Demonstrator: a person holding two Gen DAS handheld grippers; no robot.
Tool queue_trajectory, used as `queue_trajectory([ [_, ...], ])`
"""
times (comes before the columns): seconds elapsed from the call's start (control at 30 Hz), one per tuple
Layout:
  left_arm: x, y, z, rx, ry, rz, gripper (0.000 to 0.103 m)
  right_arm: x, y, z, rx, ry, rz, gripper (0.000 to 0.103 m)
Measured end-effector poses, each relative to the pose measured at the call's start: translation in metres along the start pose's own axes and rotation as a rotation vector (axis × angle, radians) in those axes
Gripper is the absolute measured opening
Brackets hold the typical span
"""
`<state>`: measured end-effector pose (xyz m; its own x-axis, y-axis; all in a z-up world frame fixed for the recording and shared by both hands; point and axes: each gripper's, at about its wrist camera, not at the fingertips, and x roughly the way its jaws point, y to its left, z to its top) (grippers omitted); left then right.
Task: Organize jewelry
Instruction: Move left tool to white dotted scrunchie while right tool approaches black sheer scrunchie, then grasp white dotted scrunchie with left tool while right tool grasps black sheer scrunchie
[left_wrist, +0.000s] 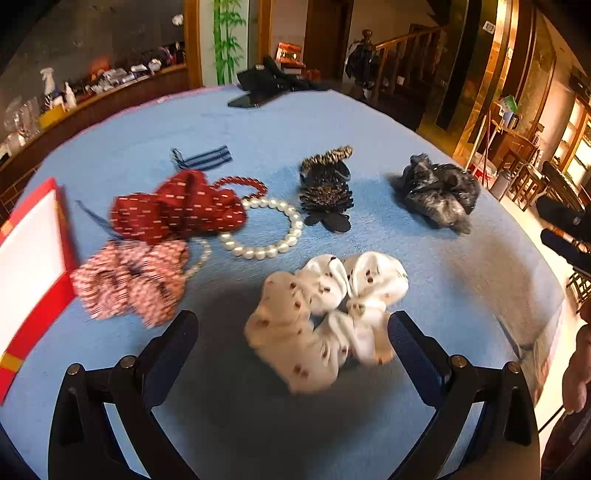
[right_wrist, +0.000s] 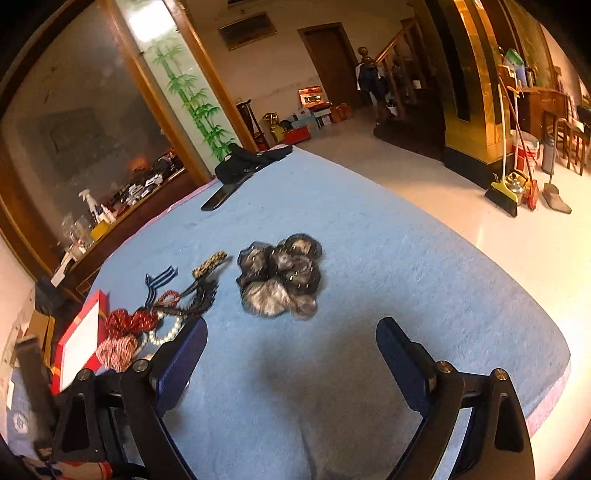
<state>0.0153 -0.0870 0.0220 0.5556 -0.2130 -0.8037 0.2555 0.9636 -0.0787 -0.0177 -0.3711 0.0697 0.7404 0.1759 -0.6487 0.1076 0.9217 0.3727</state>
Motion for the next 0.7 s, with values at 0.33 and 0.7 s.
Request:
queue_trajectory([
  [0.33,0.023,-0.003,0.007,-0.009,-0.003,-0.073,0.042,0.068,0.01,0.043,0.015,0.058,-0.077,0.096],
  [0.7,0.006,0.004,0.005,-0.029,-0.073,-0.109,0.023,0.111,0.012,0.033,0.003,0.13,-0.036,0.013],
])
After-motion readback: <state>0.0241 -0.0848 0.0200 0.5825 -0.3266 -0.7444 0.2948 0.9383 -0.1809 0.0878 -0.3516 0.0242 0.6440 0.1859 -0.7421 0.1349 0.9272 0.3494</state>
